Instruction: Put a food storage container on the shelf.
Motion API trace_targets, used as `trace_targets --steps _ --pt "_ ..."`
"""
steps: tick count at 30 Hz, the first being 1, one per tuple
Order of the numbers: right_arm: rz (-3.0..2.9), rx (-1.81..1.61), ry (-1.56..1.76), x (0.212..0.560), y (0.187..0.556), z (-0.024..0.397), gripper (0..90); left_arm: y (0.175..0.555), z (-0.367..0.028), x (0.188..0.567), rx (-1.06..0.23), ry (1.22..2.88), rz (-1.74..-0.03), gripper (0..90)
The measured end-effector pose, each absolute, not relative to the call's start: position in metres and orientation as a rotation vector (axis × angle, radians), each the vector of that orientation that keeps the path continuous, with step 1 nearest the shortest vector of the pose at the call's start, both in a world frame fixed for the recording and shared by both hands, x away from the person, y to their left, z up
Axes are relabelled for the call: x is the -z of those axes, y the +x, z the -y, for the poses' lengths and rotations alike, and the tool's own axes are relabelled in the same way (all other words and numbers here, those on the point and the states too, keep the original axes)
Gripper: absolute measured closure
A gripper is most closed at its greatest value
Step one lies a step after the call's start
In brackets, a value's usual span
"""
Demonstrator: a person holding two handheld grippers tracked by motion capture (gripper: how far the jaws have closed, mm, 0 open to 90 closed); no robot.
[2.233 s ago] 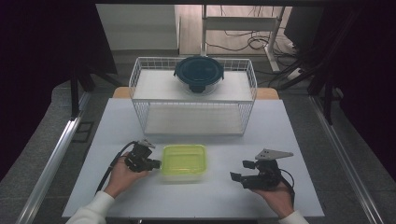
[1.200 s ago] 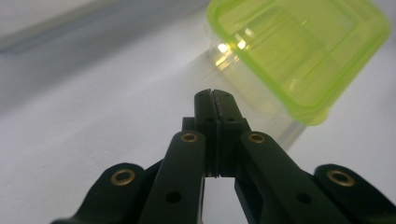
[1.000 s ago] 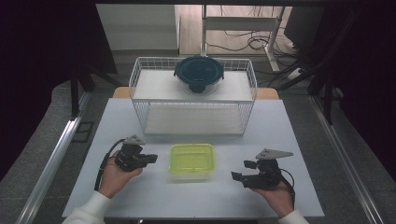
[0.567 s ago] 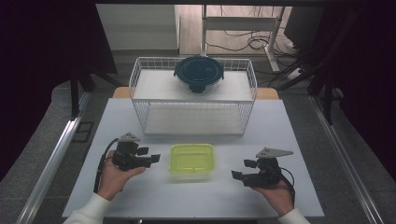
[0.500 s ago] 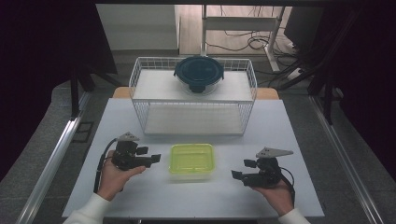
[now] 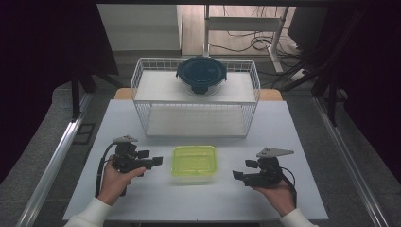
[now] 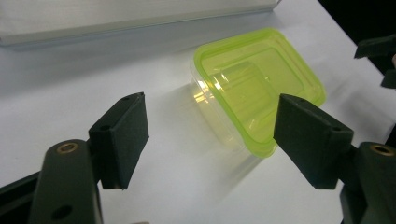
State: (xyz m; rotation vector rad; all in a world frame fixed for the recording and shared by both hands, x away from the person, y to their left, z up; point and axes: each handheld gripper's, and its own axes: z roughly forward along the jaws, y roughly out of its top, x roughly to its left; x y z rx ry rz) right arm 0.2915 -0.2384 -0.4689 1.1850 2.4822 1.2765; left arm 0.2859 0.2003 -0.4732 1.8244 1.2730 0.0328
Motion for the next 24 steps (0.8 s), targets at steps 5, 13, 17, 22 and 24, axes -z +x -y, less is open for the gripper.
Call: trace_targets --steps 5,13,17,22,24 --pt "-2.474 -1.294 1.244 0.469 0.297 0.239 25.9 0.289 -0.201 0.475 0.011 1.785 -1.284 26.2" --pt "-2.469 -1.361 1.318 0.469 0.311 0.236 30.4 0.294 -0.199 0.482 0.046 1.781 -1.304 26.2" --pt "-2.461 -1.393 1.366 0.471 0.318 0.231 32.0 0.298 -0.197 0.484 0.068 1.762 -1.308 27.0" --pt "-2.489 -1.416 1.426 0.479 0.328 0.224 34.1 0.304 -0.19 0.489 0.084 1.78 -1.321 27.7" --pt "-2.499 -1.413 1.437 0.48 0.331 0.22 35.5 0.307 -0.186 0.491 0.1 1.782 -1.321 27.8"
